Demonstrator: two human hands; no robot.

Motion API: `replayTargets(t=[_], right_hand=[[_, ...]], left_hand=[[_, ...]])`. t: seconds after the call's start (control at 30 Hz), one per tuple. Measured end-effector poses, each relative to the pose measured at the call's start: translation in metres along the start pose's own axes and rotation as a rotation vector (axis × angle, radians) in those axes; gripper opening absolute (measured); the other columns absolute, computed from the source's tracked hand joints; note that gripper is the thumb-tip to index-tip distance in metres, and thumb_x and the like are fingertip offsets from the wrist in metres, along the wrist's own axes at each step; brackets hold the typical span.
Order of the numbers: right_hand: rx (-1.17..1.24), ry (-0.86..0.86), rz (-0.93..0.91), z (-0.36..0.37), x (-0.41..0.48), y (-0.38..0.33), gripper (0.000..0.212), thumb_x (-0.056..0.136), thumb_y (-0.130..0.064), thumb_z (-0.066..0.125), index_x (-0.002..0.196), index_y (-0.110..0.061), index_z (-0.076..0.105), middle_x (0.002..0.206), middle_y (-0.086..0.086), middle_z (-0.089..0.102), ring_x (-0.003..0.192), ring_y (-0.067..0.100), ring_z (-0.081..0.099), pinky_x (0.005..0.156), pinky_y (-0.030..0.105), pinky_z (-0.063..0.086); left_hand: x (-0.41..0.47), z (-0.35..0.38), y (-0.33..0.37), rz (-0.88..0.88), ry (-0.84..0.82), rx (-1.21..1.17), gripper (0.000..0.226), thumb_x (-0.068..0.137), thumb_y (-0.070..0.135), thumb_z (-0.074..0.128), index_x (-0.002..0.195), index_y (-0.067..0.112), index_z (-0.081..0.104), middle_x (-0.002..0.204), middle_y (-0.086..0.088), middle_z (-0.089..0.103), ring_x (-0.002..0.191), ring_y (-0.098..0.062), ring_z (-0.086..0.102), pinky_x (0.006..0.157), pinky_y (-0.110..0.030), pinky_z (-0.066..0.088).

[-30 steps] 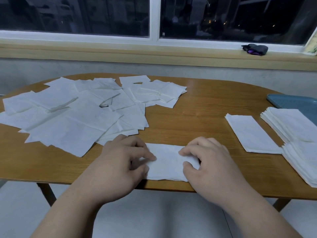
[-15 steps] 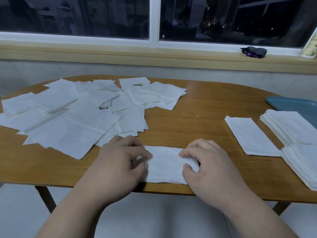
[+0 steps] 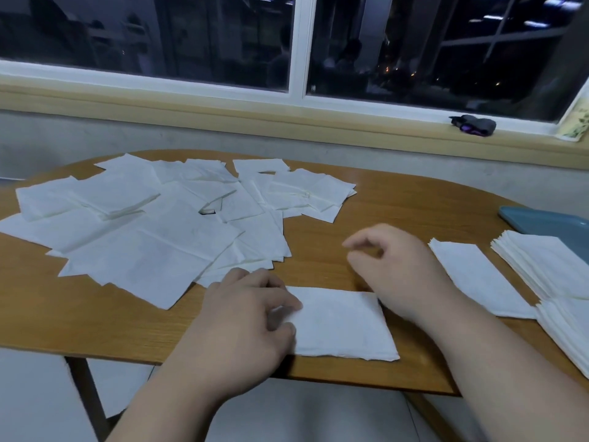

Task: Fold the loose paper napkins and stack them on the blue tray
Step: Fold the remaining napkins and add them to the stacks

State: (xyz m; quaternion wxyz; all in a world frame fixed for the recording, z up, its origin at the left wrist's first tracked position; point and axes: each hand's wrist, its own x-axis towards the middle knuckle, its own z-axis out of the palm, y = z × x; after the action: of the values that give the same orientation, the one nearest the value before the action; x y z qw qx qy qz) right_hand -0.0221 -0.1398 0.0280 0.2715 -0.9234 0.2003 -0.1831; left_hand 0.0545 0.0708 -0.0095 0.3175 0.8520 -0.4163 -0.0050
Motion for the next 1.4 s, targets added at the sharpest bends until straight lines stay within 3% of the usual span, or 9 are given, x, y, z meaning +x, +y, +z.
replayTargets(t=[0.17, 0.33, 0.4, 0.47, 0.53, 0.7, 0.97, 1.13, 1.4], right_hand=[[-0.067, 0.017, 0.115, 0.024, 0.094, 0.014, 0.027, 0.092, -0.027, 0.057, 0.117, -0.030, 0.067, 0.119, -0.011, 0.064, 0.110, 0.012, 0.058, 0.085, 0.026, 0.042], [-0.146, 0.039, 0.172, 0.045, 0.150, 0.033, 0.044, 0.096, -0.022, 0.052, 0.141, -0.017, 0.053, 0.142, 0.002, 0.054, 0.129, 0.023, 0.051, 0.095, 0.027, 0.038], [-0.206, 0.056, 0.190, 0.051, 0.163, 0.038, 0.037, 0.094, -0.021, 0.052, 0.129, -0.016, 0.062, 0.131, 0.002, 0.062, 0.118, 0.026, 0.058, 0.093, 0.031, 0.046], [-0.313, 0.069, 0.184, 0.055, 0.173, 0.044, 0.016, 0.089, -0.022, 0.050, 0.090, -0.018, 0.066, 0.097, 0.001, 0.066, 0.091, 0.028, 0.062, 0.071, 0.033, 0.052], [-0.358, 0.089, 0.186, 0.060, 0.180, 0.047, 0.024, 0.090, -0.024, 0.049, 0.066, -0.020, 0.049, 0.075, -0.002, 0.054, 0.074, 0.026, 0.055, 0.052, 0.028, 0.036], [-0.394, 0.156, 0.202, 0.061, 0.186, 0.053, 0.024, 0.094, -0.016, 0.046, 0.086, -0.025, 0.068, 0.095, -0.003, 0.068, 0.083, 0.024, 0.062, 0.057, 0.027, 0.040], [-0.380, 0.217, 0.103, 0.052, 0.165, 0.049, 0.024, 0.097, -0.015, 0.042, 0.085, -0.014, 0.064, 0.102, 0.005, 0.057, 0.080, 0.026, 0.059, 0.061, 0.035, 0.046], [-0.332, 0.218, -0.003, 0.024, 0.119, 0.041, 0.017, 0.099, -0.026, 0.049, 0.090, -0.023, 0.064, 0.099, -0.004, 0.056, 0.080, 0.015, 0.052, 0.060, 0.030, 0.037], [-0.336, 0.145, 0.017, -0.017, -0.013, 0.010, 0.010, 0.097, -0.035, 0.055, 0.089, -0.036, 0.062, 0.096, -0.022, 0.053, 0.079, 0.004, 0.054, 0.067, 0.024, 0.049]], left_hand=[[0.003, 0.002, -0.001, -0.016, 0.027, 0.000, 0.024, 0.088, 0.037, 0.058, 0.109, 0.044, 0.066, 0.111, 0.031, 0.050, 0.108, 0.000, 0.032, 0.103, -0.033, 0.031], [0.006, 0.007, -0.003, -0.031, 0.063, 0.005, 0.023, 0.090, 0.035, 0.054, 0.108, 0.046, 0.065, 0.111, 0.030, 0.051, 0.107, 0.001, 0.030, 0.101, -0.028, 0.027], [0.006, 0.008, -0.003, -0.034, 0.074, 0.000, 0.023, 0.091, 0.036, 0.052, 0.108, 0.046, 0.064, 0.111, 0.031, 0.050, 0.107, 0.003, 0.029, 0.095, -0.024, 0.021], [0.007, 0.009, -0.003, -0.040, 0.084, -0.011, 0.023, 0.091, 0.038, 0.051, 0.108, 0.047, 0.064, 0.112, 0.032, 0.049, 0.107, 0.005, 0.027, 0.090, -0.020, 0.015], [0.007, 0.009, -0.003, -0.049, 0.098, -0.037, 0.022, 0.092, 0.041, 0.051, 0.107, 0.048, 0.065, 0.112, 0.033, 0.050, 0.108, 0.006, 0.028, 0.090, -0.019, 0.014], [0.008, 0.010, -0.004, -0.062, 0.119, -0.051, 0.021, 0.093, 0.043, 0.051, 0.106, 0.046, 0.066, 0.111, 0.031, 0.052, 0.109, 0.005, 0.031, 0.095, -0.023, 0.019], [0.007, 0.010, -0.004, -0.061, 0.123, -0.042, 0.022, 0.093, 0.045, 0.048, 0.105, 0.046, 0.067, 0.112, 0.031, 0.052, 0.110, 0.005, 0.031, 0.093, -0.024, 0.018], [0.007, 0.010, -0.004, -0.050, 0.125, -0.046, 0.022, 0.093, 0.045, 0.049, 0.105, 0.046, 0.066, 0.113, 0.031, 0.051, 0.111, 0.007, 0.030, 0.095, -0.024, 0.018], [0.006, 0.015, 0.016, 0.042, 0.150, -0.012, 0.044, 0.083, 0.051, 0.045, 0.124, 0.046, 0.059, 0.127, 0.025, 0.046, 0.121, -0.001, 0.031, 0.101, -0.030, 0.026]])
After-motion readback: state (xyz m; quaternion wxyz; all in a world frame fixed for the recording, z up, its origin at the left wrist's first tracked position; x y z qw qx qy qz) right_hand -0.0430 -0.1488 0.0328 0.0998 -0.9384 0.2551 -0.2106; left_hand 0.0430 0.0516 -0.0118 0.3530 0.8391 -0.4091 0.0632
